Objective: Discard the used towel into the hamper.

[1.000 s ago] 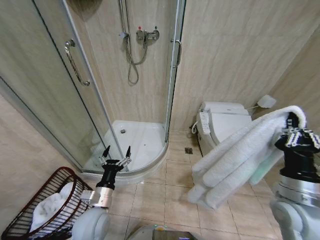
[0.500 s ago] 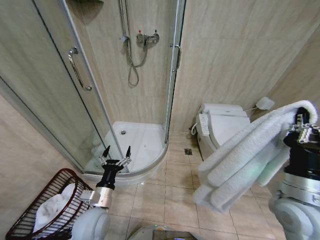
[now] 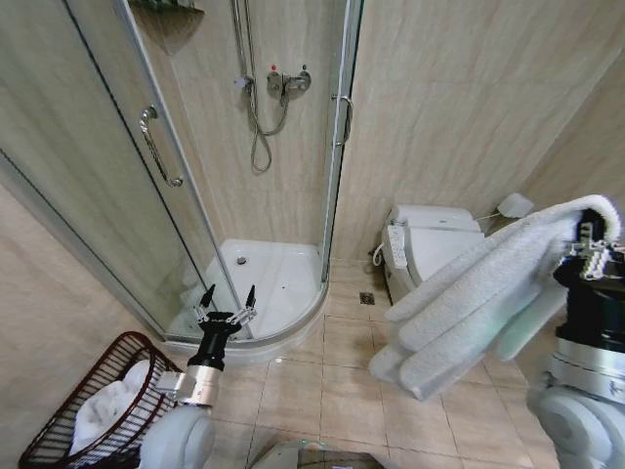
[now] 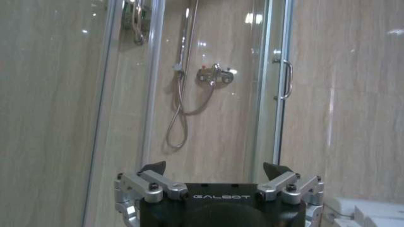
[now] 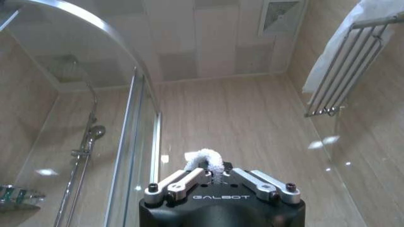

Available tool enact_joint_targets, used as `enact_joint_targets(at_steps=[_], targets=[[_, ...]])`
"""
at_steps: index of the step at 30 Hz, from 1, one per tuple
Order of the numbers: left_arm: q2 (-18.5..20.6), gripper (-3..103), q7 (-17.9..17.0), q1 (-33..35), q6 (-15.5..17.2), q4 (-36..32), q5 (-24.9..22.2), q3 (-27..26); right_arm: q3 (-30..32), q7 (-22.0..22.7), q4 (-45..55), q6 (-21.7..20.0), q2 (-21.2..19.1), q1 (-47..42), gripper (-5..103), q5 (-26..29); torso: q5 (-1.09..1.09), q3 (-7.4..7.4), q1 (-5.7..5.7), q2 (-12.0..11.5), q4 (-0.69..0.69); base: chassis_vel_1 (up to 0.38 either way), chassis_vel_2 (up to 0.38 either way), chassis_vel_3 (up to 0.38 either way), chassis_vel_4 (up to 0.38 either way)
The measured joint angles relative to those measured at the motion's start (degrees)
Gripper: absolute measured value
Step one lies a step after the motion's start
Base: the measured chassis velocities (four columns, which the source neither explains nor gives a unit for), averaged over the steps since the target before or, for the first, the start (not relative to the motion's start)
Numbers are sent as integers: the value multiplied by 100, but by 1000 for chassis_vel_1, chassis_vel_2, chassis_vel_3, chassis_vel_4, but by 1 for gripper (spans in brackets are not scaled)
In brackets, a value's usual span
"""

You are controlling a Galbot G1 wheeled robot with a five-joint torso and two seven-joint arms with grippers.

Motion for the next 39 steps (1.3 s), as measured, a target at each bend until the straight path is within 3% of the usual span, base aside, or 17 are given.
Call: enact_joint_targets(at_steps=[39], targets=[[0, 100, 0, 0, 0, 0, 0, 0, 69, -16, 69, 87, -20, -65, 4, -24, 0, 586, 464, 1049, 0, 0, 0, 0, 0]])
